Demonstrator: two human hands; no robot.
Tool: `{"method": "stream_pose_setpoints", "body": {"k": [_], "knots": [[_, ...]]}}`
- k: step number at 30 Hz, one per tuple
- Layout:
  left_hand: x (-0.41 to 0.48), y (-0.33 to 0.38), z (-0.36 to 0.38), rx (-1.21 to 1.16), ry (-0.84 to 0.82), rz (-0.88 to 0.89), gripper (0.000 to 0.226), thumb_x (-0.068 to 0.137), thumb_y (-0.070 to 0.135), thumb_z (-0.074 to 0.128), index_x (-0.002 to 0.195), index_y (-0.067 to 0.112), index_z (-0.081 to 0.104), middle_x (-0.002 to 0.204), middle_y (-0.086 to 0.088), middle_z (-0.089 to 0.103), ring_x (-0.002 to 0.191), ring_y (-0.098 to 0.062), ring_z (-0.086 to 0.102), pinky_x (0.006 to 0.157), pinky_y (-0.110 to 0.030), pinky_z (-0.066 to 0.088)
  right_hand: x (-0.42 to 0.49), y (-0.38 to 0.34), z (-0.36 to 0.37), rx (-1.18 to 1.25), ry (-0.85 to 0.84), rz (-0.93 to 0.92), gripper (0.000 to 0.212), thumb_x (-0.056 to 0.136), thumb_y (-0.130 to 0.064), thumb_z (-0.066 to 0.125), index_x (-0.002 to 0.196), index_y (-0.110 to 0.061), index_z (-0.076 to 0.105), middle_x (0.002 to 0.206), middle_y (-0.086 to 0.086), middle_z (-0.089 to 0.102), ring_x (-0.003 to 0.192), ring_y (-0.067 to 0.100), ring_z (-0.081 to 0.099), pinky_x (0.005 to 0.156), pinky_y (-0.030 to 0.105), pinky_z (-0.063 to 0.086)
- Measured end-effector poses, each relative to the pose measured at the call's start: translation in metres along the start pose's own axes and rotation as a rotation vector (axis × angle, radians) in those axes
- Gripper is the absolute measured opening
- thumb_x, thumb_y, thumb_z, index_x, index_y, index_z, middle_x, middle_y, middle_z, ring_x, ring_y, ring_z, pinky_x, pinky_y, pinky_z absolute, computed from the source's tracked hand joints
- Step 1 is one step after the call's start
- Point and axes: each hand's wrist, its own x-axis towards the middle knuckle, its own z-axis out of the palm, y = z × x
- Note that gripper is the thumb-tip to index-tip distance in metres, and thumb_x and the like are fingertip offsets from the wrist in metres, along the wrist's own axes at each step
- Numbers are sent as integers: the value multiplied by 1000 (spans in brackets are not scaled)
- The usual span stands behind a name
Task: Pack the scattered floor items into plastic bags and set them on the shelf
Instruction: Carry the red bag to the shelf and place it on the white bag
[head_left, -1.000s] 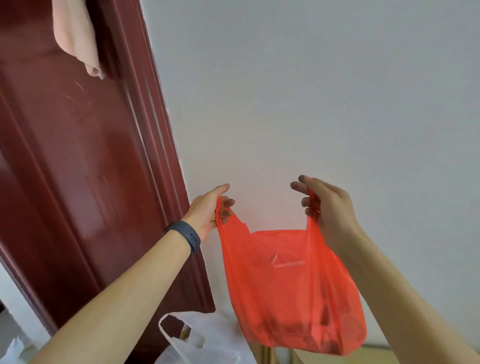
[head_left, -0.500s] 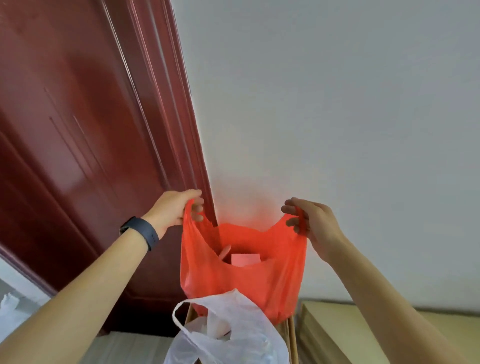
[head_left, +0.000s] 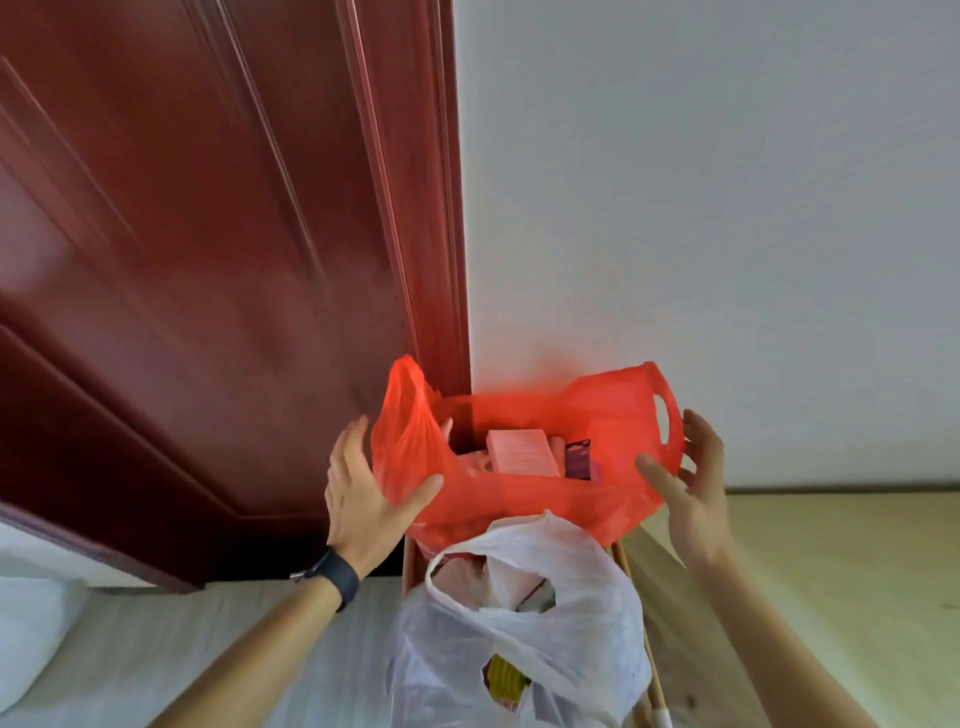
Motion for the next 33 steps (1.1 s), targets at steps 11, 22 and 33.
{"method": "stream_pose_setpoints", "body": {"k": [11,22,33], "knots": [[34,38,55,-90,-132,170,25,94,9,46,112,17,61,108,-6,69,99,-31,63,78,-31,45,39,-6,56,-349,101,103,41,105,-40,34,73,-22,54,65,-6,51,63,19,47,57,32,33],[25,42,118,408,-640,412,51,86,32,55,134,15,51,134,-8,48,124,-30,44,97,-39,41,44,23,128,-934,-528,-192,39,97,-29,42,109,2,62,122,18,59,113,36,54,95,39,38],[34,21,88,473,-290,639,53,100,39,30,149,22,37,156,5,33,145,-14,24,116,-49,20,39,25,129,-1380,-756,-403,70,84,-44,22,142,-14,48,149,9,42,125,34,48,100,47,46]]}}
